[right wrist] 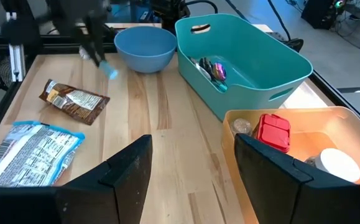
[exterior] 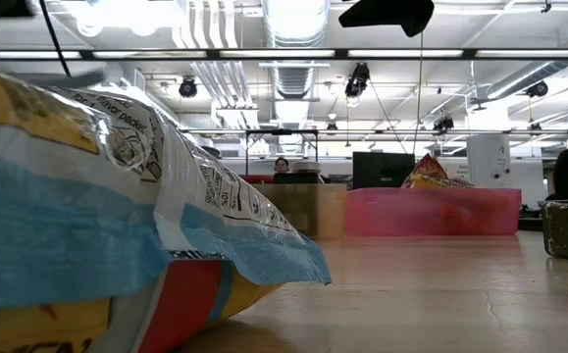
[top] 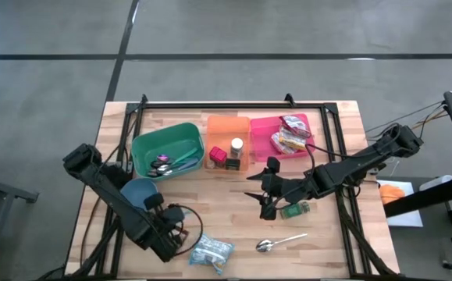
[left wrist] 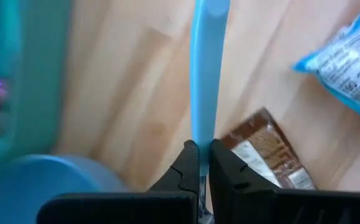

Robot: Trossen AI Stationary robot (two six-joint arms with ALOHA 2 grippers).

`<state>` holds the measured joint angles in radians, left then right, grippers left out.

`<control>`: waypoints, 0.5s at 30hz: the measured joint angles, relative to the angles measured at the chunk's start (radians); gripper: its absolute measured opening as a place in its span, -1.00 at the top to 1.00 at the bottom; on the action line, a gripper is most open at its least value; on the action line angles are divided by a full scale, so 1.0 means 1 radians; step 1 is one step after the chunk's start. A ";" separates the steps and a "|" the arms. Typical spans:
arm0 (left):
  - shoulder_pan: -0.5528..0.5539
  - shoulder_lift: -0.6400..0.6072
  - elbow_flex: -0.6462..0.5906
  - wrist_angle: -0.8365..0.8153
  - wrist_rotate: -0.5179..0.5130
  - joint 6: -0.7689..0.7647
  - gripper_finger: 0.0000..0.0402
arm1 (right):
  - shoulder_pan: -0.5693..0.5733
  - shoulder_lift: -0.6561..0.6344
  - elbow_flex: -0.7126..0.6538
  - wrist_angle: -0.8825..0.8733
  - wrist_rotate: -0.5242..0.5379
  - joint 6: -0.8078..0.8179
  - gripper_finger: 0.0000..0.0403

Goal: Pick & Place Food Item
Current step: Put the dark blue spoon into the green bin

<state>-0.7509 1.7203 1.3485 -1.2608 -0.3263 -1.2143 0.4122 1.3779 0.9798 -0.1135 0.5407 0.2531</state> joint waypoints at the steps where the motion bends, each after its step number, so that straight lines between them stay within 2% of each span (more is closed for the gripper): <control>1: 0.014 0.000 0.033 -0.047 -0.016 0.023 0.97 | 0.000 0.000 0.000 0.000 0.000 0.000 -0.12; 7: 0.145 -0.005 0.176 -0.311 -0.121 0.203 0.99 | 0.000 0.000 0.000 0.000 0.000 -0.005 -0.12; 11: 0.282 -0.073 0.165 -0.278 -0.140 0.434 0.99 | 0.000 0.000 0.000 0.000 0.000 -0.016 -0.12; 15: 0.438 -0.165 0.121 -0.284 -0.157 0.449 0.99 | 0.000 0.000 0.000 0.000 0.000 -0.025 -0.12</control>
<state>-0.3126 1.5552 1.4697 -1.5448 -0.4828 -0.7652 0.4122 1.3778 0.9799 -0.1139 0.5407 0.2282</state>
